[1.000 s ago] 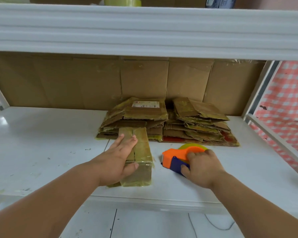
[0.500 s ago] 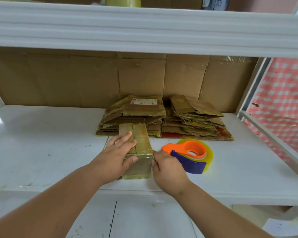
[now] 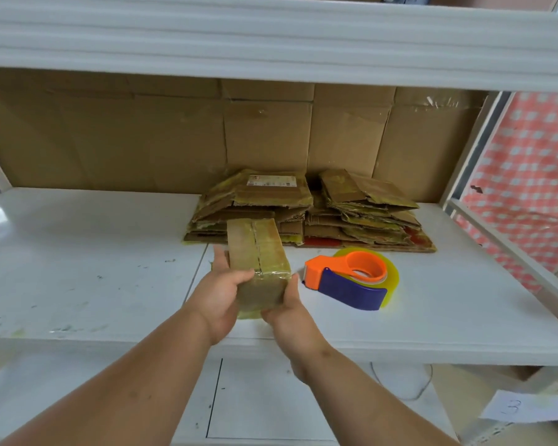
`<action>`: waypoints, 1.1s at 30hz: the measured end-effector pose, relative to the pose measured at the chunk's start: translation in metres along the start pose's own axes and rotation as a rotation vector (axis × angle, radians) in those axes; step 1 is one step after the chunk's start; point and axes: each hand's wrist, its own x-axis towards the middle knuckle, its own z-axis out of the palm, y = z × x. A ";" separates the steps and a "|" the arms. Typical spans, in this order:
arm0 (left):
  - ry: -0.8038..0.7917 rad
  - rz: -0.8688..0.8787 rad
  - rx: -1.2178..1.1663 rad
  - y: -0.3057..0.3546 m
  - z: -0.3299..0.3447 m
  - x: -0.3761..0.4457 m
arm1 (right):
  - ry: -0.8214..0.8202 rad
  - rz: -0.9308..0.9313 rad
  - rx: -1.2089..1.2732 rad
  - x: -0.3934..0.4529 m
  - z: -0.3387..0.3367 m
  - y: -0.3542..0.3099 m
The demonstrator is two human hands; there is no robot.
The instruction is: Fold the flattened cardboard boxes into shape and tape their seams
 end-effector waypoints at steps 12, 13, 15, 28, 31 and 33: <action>0.006 -0.038 0.067 0.013 -0.022 -0.006 | -0.070 -0.126 -0.476 0.002 -0.072 -0.034; 0.014 -0.008 0.161 0.013 -0.029 -0.005 | -0.080 -0.136 -0.487 0.002 -0.074 -0.034; 0.060 0.030 0.349 0.014 -0.039 -0.004 | -0.108 -0.154 -0.482 0.003 -0.077 -0.035; -0.009 0.186 1.163 0.046 -0.036 -0.012 | -0.151 -0.409 -1.186 0.014 -0.070 -0.065; 0.065 0.261 1.412 0.045 -0.025 -0.011 | -0.071 -0.429 -1.253 0.016 -0.060 -0.068; 0.128 0.265 1.437 0.041 -0.019 -0.010 | -0.015 -0.441 -1.197 0.017 -0.057 -0.062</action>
